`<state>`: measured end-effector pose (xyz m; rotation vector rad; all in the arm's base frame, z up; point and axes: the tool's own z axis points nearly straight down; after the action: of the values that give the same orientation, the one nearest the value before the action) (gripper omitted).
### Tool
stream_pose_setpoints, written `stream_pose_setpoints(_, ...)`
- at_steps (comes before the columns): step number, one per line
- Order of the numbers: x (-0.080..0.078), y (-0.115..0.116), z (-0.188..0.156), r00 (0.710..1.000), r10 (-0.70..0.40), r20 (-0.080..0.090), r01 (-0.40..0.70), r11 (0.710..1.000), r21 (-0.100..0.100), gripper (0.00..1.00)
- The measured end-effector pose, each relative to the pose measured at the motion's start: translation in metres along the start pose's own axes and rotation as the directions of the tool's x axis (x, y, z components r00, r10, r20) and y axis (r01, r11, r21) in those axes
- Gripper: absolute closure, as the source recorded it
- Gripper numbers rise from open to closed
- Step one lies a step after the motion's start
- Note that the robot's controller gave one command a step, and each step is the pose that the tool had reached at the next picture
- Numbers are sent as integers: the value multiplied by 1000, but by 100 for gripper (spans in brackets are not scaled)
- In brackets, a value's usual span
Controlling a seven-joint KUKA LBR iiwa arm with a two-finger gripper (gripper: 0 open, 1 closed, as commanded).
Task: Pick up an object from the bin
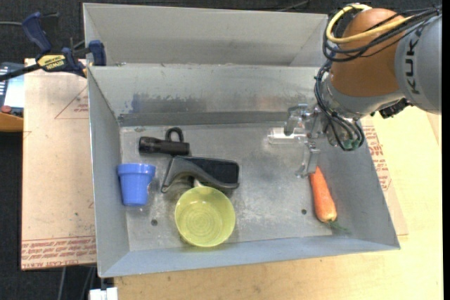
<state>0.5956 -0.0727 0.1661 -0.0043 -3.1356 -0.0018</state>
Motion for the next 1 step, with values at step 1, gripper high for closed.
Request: stream_pose_setpoints(1, -2, 0, -5, 1000, -3, 8, 3, 1000, 1, 0)
